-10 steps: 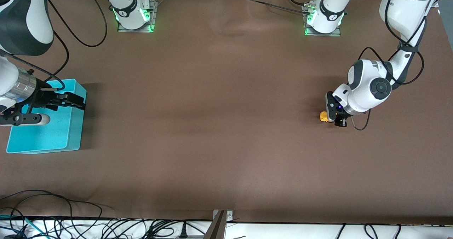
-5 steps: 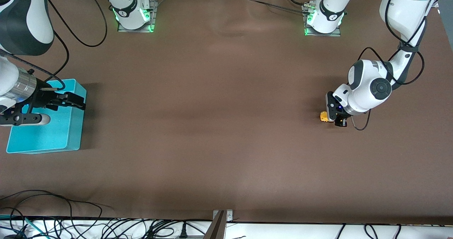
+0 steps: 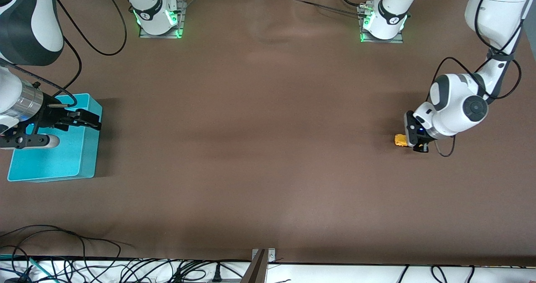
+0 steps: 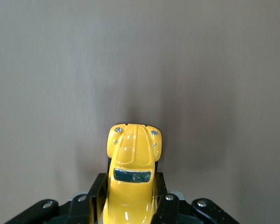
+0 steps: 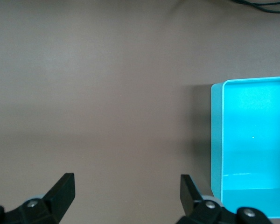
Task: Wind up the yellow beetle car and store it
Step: 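Drag the car backward along the table with the left gripper, then release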
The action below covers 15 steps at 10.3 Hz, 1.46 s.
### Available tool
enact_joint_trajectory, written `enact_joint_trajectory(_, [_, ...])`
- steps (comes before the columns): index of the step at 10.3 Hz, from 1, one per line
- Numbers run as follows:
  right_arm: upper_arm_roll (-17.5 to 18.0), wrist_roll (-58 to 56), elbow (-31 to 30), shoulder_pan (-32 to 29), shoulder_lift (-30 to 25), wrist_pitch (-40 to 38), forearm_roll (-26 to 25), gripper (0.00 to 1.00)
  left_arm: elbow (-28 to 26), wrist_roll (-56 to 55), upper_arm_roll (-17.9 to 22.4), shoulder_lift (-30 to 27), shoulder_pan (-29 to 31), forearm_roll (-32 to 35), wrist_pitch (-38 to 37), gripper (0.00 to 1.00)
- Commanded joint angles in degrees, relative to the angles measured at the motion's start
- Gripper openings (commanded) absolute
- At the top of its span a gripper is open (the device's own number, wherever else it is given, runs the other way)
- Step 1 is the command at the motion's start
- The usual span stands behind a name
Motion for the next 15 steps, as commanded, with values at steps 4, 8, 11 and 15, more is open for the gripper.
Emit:
enact_joint_trajectory(4, [-0.06, -0.74, 0.4, -0.06, 0.16, -0.73, 1.23, 1.0, 5.01, 5.66, 2.16, 5.46, 3.69, 1.45, 0.02, 0.0])
enact_joint_trajectory(8, [-0.06, -2.15, 0.4, -0.33, 0.42, -0.82, 1.32, 1.0, 6.24, 10.24, 3.82, 5.63, 5.71, 1.45, 0.02, 0.0])
enact_joint_trajectory(11, [-0.06, -2.94, 0.48, -0.41, 0.51, -0.82, 1.23, 1.0, 7.47, 12.0, 4.27, 6.16, 6.24, 1.45, -0.33, 0.0])
enact_joint_trajectory(15, [-0.15, -3.03, 0.57, -0.59, 0.51, -0.73, 1.32, 1.0, 8.97, 12.62, 4.36, 6.51, 6.33, 1.45, -1.56, 0.0])
